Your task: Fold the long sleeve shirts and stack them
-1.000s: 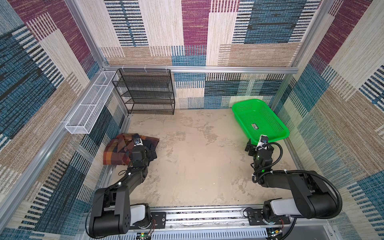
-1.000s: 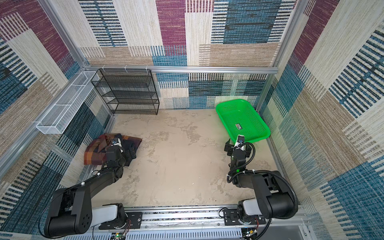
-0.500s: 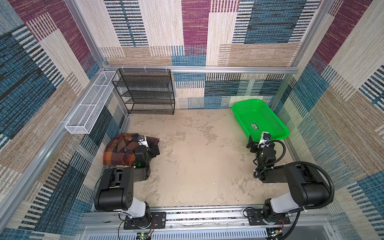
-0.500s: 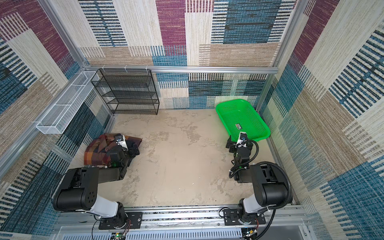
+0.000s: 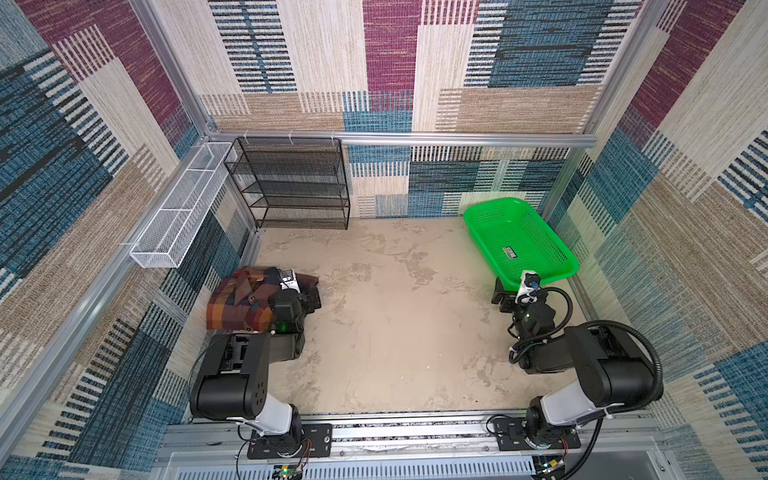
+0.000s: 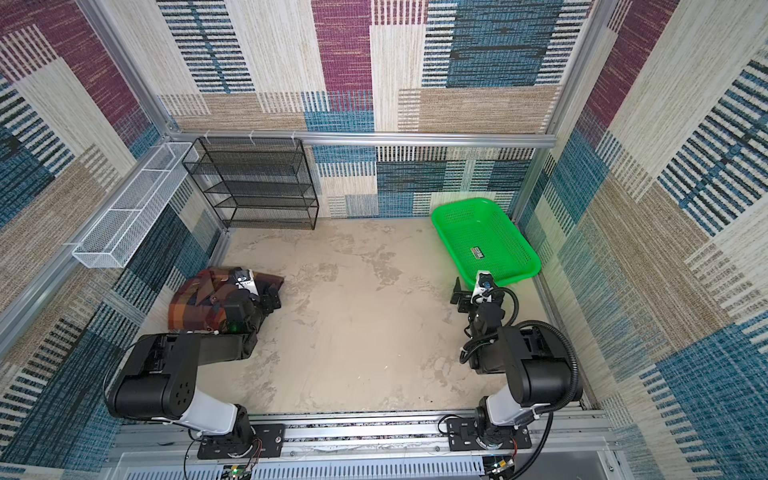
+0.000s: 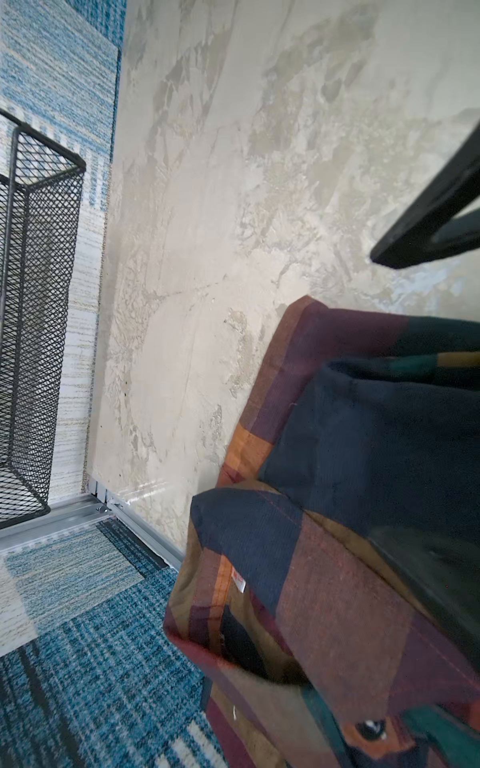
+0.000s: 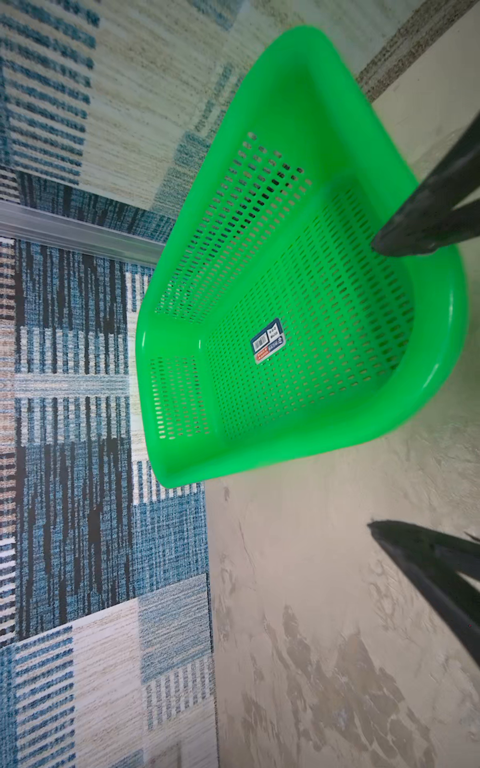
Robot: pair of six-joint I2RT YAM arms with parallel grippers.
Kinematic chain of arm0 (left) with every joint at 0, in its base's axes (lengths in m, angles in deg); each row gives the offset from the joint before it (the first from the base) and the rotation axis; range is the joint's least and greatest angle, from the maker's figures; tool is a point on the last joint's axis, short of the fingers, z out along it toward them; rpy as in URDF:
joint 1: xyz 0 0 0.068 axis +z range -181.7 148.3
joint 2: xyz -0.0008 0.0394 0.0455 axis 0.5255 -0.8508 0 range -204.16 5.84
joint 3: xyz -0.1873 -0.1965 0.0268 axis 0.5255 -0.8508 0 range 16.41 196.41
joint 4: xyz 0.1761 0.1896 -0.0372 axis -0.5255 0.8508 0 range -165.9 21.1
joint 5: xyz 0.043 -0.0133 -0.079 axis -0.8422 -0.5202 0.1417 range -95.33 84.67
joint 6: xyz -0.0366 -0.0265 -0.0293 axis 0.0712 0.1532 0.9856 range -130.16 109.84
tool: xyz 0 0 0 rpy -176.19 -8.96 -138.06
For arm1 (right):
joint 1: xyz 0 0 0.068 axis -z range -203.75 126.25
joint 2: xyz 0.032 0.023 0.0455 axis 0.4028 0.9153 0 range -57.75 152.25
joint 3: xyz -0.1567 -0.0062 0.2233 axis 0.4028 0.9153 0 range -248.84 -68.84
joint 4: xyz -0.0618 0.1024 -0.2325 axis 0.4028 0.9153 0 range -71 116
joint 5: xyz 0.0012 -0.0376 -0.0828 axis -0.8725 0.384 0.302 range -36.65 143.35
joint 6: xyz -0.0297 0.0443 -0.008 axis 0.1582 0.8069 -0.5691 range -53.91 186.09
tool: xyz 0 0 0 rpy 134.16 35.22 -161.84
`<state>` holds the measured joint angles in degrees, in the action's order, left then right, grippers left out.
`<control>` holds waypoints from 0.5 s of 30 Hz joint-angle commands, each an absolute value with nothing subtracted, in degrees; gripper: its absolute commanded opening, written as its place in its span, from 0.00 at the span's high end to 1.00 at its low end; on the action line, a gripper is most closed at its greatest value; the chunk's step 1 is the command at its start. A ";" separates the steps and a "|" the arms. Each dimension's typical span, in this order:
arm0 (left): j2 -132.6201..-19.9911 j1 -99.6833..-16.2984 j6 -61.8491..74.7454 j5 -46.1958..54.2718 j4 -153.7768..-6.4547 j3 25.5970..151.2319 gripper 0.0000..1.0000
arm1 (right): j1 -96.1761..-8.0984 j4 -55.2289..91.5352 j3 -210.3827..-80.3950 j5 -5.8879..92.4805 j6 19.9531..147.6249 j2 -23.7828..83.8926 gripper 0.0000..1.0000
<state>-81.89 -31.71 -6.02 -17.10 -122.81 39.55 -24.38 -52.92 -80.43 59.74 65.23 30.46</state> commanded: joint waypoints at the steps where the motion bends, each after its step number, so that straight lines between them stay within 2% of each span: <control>1: -81.81 -31.71 -7.61 -17.94 -123.97 39.77 0.00 | -24.38 -55.66 -80.46 58.41 65.61 30.31 0.00; 15: -81.80 -31.75 -7.70 -17.92 -124.06 39.72 0.00 | -24.37 -55.22 -80.45 58.31 65.62 30.12 0.00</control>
<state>-81.89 -31.78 -6.06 -17.23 -122.81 39.55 -24.38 -53.16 -80.43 58.43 65.25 30.28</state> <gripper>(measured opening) 0.998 0.999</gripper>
